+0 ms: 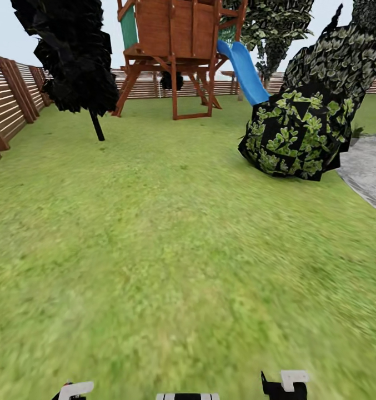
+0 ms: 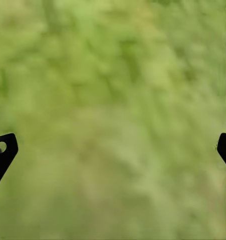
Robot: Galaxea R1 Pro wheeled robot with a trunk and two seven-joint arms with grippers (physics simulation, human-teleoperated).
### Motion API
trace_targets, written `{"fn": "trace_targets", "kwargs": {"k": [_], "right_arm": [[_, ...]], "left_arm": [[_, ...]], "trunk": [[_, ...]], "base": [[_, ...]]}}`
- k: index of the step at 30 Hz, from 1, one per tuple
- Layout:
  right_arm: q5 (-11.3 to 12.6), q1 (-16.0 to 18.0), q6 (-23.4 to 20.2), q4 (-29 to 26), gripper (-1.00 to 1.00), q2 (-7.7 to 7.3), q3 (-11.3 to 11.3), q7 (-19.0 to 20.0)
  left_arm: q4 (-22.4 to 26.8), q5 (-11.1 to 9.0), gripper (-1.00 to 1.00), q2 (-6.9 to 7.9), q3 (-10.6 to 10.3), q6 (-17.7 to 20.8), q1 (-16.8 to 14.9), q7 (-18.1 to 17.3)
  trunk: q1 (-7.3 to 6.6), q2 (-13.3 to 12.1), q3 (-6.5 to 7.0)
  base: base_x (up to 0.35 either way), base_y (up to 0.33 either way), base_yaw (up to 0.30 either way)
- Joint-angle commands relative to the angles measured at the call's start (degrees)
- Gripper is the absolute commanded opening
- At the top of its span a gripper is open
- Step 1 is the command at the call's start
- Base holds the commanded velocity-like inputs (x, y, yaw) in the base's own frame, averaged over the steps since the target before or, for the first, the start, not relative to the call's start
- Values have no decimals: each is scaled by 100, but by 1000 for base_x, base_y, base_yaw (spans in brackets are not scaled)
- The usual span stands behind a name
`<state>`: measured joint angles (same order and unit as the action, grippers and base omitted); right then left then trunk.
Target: Pick up the pesticide atomizer in the garden and spray insectifuge to fully cover both potted plants in the garden.
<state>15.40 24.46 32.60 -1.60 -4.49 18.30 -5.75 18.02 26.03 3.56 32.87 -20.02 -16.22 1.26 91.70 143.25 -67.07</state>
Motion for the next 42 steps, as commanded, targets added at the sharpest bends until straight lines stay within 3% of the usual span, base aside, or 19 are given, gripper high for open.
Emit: {"fn": "trace_targets", "kwargs": {"k": [1, 13, 42], "right_arm": [[33, 4, 10, 1, 100, 0, 50, -23], [33, 0, 10, 1, 100, 5, 50, -23], [33, 2, 7, 10, 100, -20, 50, -23]], "left_arm": [[-7, 60, -100, -3, 35, -29, -4, 14], [-9, 60, -100, -4, 32, -27, -4, 13], [-19, 60, -100, -5, 30, -28, -4, 12]], "trunk": [[2, 1, -4], [2, 1, -4], [2, 1, -4]], "base": [[335, 0, -260], [335, 0, -229], [335, 0, -3]]}}
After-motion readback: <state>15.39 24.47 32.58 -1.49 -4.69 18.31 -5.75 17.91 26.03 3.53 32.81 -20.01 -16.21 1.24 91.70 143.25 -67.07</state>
